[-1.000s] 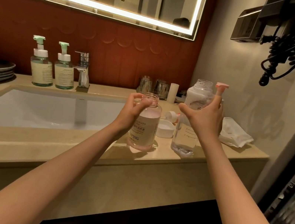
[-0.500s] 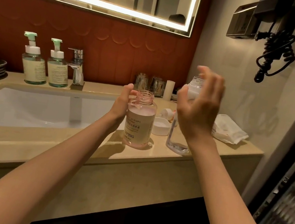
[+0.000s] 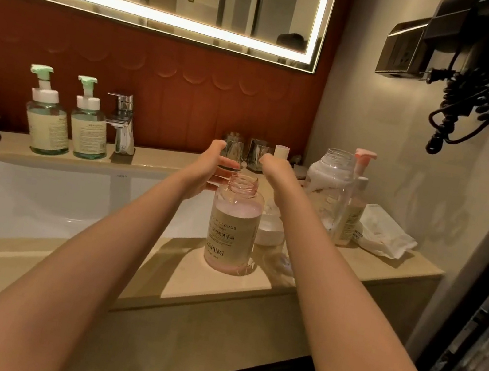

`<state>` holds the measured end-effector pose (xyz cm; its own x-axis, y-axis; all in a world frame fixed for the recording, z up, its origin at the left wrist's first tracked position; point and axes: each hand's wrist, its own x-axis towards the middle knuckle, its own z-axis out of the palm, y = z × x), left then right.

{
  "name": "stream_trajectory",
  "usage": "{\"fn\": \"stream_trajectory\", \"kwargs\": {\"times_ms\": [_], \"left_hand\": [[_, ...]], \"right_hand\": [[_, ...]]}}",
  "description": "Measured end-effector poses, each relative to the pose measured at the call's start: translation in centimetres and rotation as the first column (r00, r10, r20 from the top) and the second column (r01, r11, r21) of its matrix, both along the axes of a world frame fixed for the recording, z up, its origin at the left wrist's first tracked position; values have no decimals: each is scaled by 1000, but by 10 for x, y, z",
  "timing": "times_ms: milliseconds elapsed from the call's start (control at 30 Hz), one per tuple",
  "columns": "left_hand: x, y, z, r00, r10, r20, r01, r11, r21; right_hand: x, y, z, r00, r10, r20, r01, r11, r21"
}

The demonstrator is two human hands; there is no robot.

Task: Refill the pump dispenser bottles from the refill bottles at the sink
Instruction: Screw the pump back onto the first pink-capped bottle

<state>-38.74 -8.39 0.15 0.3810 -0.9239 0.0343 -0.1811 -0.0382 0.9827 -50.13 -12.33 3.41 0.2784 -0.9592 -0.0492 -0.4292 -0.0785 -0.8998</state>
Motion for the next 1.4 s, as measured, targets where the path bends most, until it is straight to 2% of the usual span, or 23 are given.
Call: {"fn": "stream_trajectory", "kwargs": {"times_ms": [167,333,433,533,667,767,900,1000,1067,1200,1300,1400], "left_hand": [[4,-26,1,996,-83,9,82,993,83],[3,-47,-1,983,-170,72,156,974,162],[3,-60,-3,978,-205,43,193,962,195],[4,-69,-4,975,-216,51,195,945,263],[6,-78,-8,963,-260,64,225,916,333],[8,-81,-11,965,-258,42,227,908,351],[10,-83,-13,964,-260,59,223,907,358],[8,-78,-12,967,-249,54,219,921,323],[10,-77,-14,977,-210,43,192,945,266],[16,-65,3,982,-181,60,172,976,135],[21,-50,34,991,-119,56,117,992,44],[27,-32,61,996,-72,59,74,997,-32]], "right_hand": [[11,-10,-7,983,-173,-67,176,983,48],[12,-22,-6,969,-225,-103,236,967,101],[-2,-15,-9,984,-168,-66,177,970,167],[-2,-10,-19,998,-37,-59,44,992,119],[9,-27,-20,950,-87,-300,149,970,193],[17,-42,-30,919,-76,-387,138,981,136],[26,-56,-42,940,-68,-335,123,982,146],[25,-56,-40,960,20,-280,20,990,140],[24,-51,-32,954,19,-298,9,995,95],[32,-49,-21,995,-3,-96,-8,994,-113],[34,-45,-8,999,33,23,-25,959,-283],[29,-29,15,994,88,69,-49,896,-441]]}}
